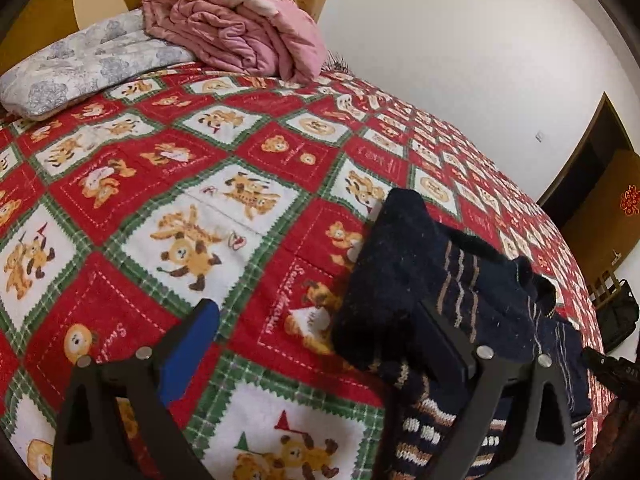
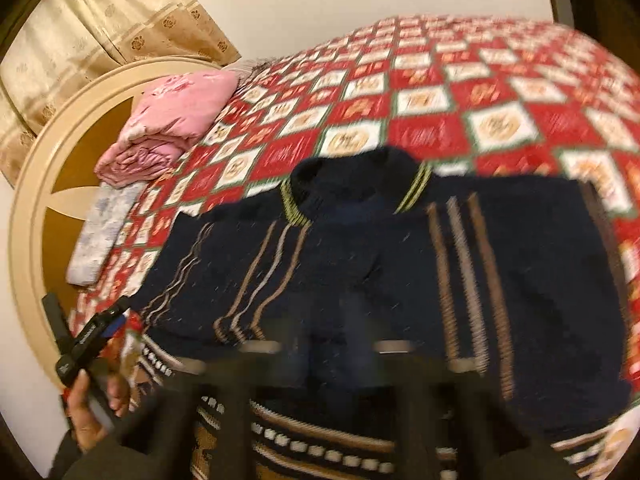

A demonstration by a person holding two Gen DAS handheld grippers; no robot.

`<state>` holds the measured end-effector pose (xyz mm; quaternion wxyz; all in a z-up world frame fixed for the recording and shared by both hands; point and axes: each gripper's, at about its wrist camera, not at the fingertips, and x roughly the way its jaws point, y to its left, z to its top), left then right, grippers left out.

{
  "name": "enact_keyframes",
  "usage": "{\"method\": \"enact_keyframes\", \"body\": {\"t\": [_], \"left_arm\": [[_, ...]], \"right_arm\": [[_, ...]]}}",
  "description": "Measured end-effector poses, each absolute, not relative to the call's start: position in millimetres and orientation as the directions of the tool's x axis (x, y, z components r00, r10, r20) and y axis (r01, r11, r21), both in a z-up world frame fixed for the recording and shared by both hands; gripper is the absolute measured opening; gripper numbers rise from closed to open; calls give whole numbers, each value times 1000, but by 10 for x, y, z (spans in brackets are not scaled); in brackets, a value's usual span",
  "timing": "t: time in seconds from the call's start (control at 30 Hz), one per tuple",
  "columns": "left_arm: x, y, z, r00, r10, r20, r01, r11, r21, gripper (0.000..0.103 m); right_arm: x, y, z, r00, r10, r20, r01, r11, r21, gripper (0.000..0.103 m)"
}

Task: Fold small clothes
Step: 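Grasp the folded sleeve cuff with the right tool, straighten it, release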

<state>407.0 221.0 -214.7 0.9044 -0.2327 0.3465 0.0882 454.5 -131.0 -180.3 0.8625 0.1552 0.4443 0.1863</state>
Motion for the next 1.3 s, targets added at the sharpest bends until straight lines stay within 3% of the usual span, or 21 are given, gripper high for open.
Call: {"method": "enact_keyframes", "body": {"t": [0.1,0.17,0.33,0.43,0.53,0.83,1.3], "left_arm": [[4067,2210,-2180,745,-9,-667,-322,871,-371,99],[4077,2178,-2187,744,-7,-668,-314,879,-359,99],[4089,2136,-2193,749,-28,-662,-284,889,-359,103],[4086,2153,-2198,753,-44,-656,-275,885,-376,103],[4064,2173,-2191,761,-53,-647,-274,877,-394,103],[4012,2212,-2164,767,-36,-641,-302,861,-410,103],[4134,2017,-2050,727,-37,-686,-279,897,-344,103]], "right_arm": [[4598,-1250,-1932,524,434,-733,-146,893,425,59],[4657,-1237,-2018,506,432,-747,-116,892,437,49],[4756,-1111,-2188,473,433,-767,-95,891,445,42],[4758,-995,-2166,504,378,-777,-109,920,377,23],[4701,-911,-2042,549,327,-769,-144,944,298,18],[4448,-975,-1510,696,196,-691,-184,978,93,16],[4420,-1590,-1465,711,116,-694,-102,993,61,16]]}}
